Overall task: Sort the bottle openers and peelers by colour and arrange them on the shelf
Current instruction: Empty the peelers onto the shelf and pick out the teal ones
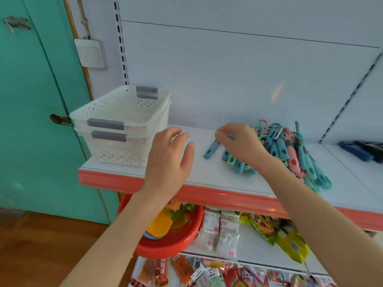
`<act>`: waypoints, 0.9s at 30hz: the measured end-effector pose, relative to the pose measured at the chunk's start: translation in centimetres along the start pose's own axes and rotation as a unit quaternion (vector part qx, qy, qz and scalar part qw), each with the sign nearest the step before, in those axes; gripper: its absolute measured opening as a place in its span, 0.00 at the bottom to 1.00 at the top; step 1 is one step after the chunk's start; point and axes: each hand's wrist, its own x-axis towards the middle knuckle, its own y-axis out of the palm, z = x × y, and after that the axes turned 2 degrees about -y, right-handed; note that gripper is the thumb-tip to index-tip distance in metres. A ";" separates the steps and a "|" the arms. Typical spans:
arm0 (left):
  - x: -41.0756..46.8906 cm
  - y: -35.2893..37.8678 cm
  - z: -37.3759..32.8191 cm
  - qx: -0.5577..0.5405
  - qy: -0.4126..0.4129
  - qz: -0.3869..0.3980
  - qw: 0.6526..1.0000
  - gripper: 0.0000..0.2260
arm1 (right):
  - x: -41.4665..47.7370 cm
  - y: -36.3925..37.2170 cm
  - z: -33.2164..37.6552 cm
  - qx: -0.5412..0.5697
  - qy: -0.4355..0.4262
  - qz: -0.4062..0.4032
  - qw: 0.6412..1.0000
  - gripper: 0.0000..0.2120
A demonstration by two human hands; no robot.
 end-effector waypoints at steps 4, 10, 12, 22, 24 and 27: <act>0.9 3.8 -2.3 -0.064 0.012 0.076 0.995 0.20 | -3.5 -4.1 -4.7 -0.054 0.073 -0.042 0.995 0.14; 2.7 9.8 -6.7 -0.084 -0.025 0.186 0.979 0.16 | -5.9 -8.9 -10.0 -0.075 0.155 -0.134 0.976 0.10; 3.4 11.6 -7.9 -0.058 -0.041 0.221 0.973 0.18 | -5.6 -10.1 -11.2 -0.097 0.164 -0.136 0.972 0.11; 6.7 14.6 -10.0 -0.006 -0.083 0.318 0.945 0.22 | -1.1 -12.4 -15.6 -0.246 0.146 -0.022 0.958 0.15; 6.9 14.3 -10.1 -0.011 -0.093 0.330 0.939 0.21 | -0.5 -12.8 -15.9 -0.249 0.151 -0.006 0.957 0.15; 7.0 13.9 -10.4 -0.025 -0.122 0.325 0.938 0.18 | 0.2 -13.3 -16.3 -0.243 0.162 0.023 0.956 0.17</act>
